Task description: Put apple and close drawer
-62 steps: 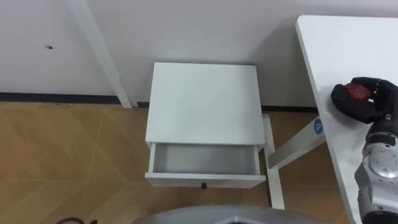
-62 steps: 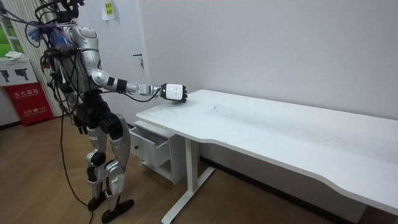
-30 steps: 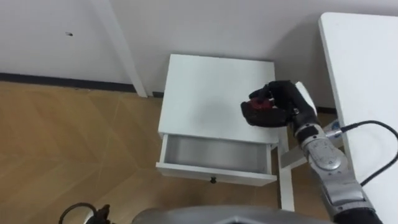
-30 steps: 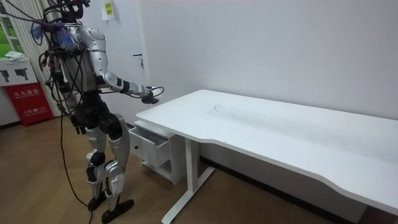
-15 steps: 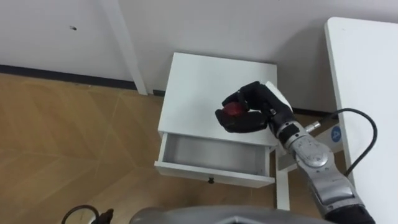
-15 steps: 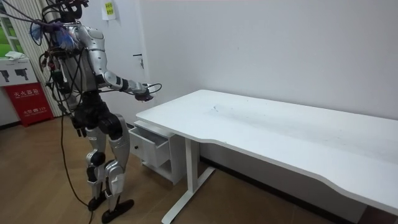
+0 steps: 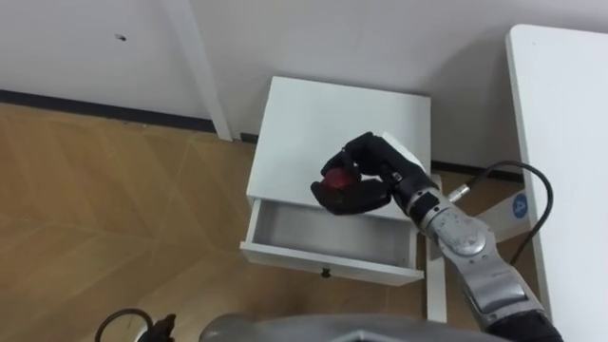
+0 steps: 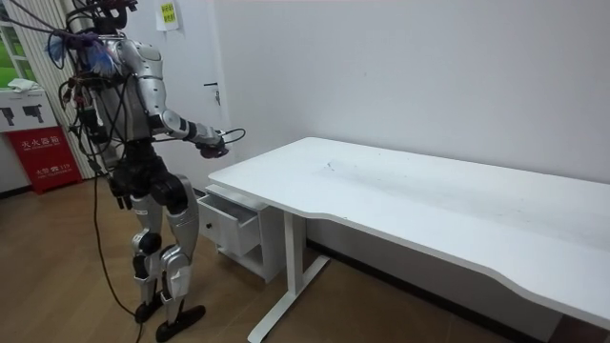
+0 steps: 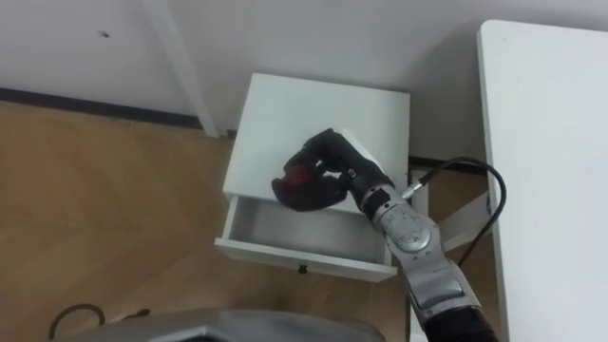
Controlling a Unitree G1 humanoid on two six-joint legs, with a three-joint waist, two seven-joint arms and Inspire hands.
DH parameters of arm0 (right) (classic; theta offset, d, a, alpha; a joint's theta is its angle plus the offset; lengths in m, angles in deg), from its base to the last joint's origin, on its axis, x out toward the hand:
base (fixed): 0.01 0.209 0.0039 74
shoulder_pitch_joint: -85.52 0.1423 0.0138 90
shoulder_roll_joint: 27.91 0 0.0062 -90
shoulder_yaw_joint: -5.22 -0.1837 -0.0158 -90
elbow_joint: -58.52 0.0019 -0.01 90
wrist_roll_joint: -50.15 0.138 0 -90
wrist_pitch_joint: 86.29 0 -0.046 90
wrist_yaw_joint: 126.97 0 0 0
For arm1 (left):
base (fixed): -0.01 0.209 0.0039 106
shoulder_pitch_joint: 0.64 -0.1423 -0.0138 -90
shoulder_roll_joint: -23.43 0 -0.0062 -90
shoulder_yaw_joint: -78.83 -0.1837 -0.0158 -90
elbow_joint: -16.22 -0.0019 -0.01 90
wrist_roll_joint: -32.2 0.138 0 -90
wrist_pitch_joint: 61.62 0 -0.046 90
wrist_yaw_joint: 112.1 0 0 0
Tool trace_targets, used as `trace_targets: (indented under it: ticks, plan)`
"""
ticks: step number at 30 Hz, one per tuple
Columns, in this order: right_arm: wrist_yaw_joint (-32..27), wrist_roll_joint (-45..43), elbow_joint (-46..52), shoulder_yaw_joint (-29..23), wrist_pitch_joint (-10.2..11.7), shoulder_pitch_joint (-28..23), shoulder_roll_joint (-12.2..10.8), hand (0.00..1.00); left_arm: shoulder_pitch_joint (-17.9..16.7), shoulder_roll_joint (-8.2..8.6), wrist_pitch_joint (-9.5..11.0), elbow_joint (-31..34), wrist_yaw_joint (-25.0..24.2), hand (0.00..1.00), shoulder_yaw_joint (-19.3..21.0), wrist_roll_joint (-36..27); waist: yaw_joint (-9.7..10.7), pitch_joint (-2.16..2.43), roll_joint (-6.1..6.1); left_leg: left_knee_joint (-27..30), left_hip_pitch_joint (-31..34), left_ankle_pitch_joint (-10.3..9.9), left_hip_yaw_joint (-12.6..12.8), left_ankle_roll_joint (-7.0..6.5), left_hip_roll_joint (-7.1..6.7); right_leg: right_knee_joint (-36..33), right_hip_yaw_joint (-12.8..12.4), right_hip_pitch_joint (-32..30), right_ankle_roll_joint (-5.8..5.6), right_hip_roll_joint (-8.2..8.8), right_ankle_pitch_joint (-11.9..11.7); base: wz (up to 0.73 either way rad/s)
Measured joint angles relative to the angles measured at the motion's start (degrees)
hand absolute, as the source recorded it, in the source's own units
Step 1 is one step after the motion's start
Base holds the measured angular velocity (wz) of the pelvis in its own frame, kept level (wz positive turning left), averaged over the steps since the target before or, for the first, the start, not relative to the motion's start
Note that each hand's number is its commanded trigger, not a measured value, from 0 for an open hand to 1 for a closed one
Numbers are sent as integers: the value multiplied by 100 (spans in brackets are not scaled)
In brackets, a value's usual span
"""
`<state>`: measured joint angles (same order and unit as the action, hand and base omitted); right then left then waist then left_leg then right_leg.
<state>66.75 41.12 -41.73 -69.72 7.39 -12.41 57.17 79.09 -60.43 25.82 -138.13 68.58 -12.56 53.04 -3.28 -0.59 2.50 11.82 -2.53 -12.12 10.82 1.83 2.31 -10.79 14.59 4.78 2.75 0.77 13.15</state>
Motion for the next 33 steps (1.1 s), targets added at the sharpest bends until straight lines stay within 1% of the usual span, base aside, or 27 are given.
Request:
trace_targets:
  ticks: [5, 8, 16, 21, 23, 25, 28, 31, 32, 33]
  plan:
    - [18, -34, 0, 0, -1, 0, -3, 0, 13, -7, 2, 23, -13, 0, 1, 4, 2, 4, 2, 9, 33, 0, -6, 0, 0, -1, 5, -25, 0, 1, 0, 0]
    - [18, -34, 0, 0, -1, -2, -3, 0, 24, -9, 1, 30, -13, 0, 1, 5, -1, 17, -6, 40, 96, 0, -16, 0, 0, -10, 8, -72, 3, 2, -3, 0]
    - [17, -37, -76, 1, -21, -28, -1, 0, 61, -16, 1, 40, -17, 0, 0, 6, 23, 16, -14, 69, 101, -1, -13, -1, 2, -11, -4, -70, 3, 3, -9, 0]
    - [17, -61, -80, -11, -128, -75, 7, 0, 28, -15, -5, 79, -16, 0, 5, 21, 24, 17, -17, 86, 101, -1, 3, -2, 2, -27, -4, -74, 3, 7, -9, 0]
    - [16, -61, -92, -26, -134, -126, 6, 0, 17, -15, -9, 91, -12, 0, 5, 21, 25, 19, -15, 84, 97, -1, 5, -2, 2, -37, -1, -74, 3, 9, -9, 0]
    - [15, -61, -104, -38, -199, -140, 4, 0, 7, -15, -32, 96, -6, 0, 5, 20, 44, 19, -14, 80, 97, -1, 5, -2, 1, -48, 6, -75, 3, 10, -9, 0]
    - [-59, -47, -326, -61, -230, -138, 3, 0, -49, -15, -112, 99, 10, 0, 4, 11, 92, 36, 9, 81, 82, -1, 0, -2, 1, -74, 20, -63, 3, 15, -9, 1]
    - [-120, 14, -671, -73, -243, -142, -2, 0, -84, -15, -124, 102, 42, 0, 5, 13, 179, 52, 34, 89, 81, -3, -10, -5, 1, -75, 39, -45, 3, 18, -9, 0]
    - [-172, 20, -864, -100, -245, -162, 0, 0, -116, -14, -132, 127, 45, 0, 9, 15, 200, 53, 37, 107, 83, -10, -13, -18, 3, -78, 68, -20, 2, 19, -9, 10]
    - [-225, 40, -1120, -168, -225, -177, -3, 0, -140, -14, -129, 136, 48, 0, 21, 15, 266, 54, 39, 153, 83, -26, -20, -44, 5, -75, 121, 17, 2, 29, -9, 15]
